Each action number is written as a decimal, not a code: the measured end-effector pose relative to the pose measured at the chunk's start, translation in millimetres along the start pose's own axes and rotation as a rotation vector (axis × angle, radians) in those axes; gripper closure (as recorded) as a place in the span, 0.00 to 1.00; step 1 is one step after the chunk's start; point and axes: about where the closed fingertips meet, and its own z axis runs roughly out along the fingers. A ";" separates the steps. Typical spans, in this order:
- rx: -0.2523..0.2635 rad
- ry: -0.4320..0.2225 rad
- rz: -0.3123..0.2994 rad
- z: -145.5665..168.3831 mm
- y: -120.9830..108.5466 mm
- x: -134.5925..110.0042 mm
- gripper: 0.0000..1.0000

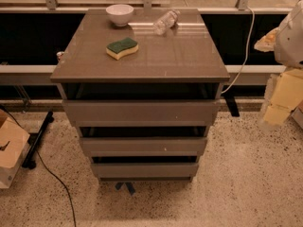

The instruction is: Open bottom drawer

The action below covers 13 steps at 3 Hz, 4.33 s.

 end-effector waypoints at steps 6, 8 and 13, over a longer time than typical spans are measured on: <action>0.088 -0.208 0.055 111.8 2.5 -39.1 0.00; 0.027 -0.316 0.114 195.8 8.5 -67.6 0.00; -0.095 -0.252 0.344 347.4 42.2 -49.4 0.00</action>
Offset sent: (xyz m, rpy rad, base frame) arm 0.0124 0.0125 -0.0488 0.0315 -0.1155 -0.0143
